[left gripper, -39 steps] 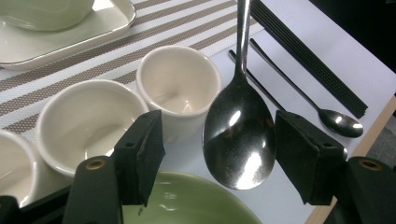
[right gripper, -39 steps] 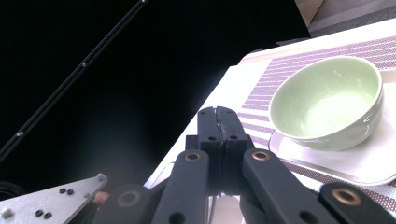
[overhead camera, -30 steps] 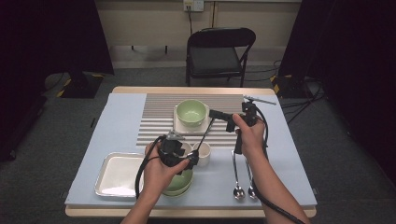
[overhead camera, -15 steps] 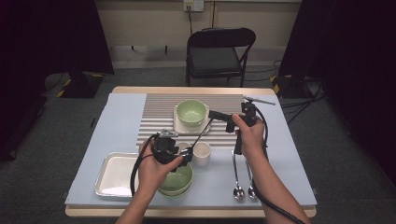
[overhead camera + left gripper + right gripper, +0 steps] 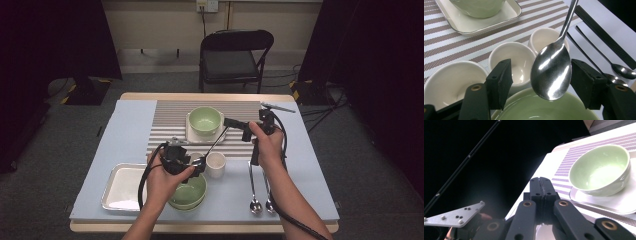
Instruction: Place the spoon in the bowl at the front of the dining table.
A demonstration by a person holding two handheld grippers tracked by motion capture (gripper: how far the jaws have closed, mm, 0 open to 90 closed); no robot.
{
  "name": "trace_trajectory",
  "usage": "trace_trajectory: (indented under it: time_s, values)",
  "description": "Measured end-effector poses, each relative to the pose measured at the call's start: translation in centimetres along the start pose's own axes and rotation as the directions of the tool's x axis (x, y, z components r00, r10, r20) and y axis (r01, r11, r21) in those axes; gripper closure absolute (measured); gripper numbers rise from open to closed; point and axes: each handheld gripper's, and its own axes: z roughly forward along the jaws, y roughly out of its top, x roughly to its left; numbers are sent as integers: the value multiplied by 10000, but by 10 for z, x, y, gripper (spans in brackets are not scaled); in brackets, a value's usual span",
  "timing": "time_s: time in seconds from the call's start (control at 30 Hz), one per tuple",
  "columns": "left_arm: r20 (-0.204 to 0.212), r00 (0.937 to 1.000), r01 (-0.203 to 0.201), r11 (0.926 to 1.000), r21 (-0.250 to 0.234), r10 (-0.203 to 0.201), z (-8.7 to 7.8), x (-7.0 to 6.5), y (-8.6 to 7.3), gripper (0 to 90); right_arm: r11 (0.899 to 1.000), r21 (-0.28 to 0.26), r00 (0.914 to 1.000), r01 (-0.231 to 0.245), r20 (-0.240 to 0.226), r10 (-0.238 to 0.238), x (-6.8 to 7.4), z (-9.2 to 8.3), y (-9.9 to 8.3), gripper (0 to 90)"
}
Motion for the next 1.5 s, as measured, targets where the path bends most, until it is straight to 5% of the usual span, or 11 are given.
trace_trajectory:
  time_s: [1.0,1.5]
  values:
    - [474,9989,-53,10000,-46,55,-18,13,-6,261,9967,-812,9948,62,1019,21,-16,-10,13,900]
    - [611,9981,58,10000,59,-62,-10,15,-4,259,9966,-827,9971,-1,753,64,-11,-8,13,900]
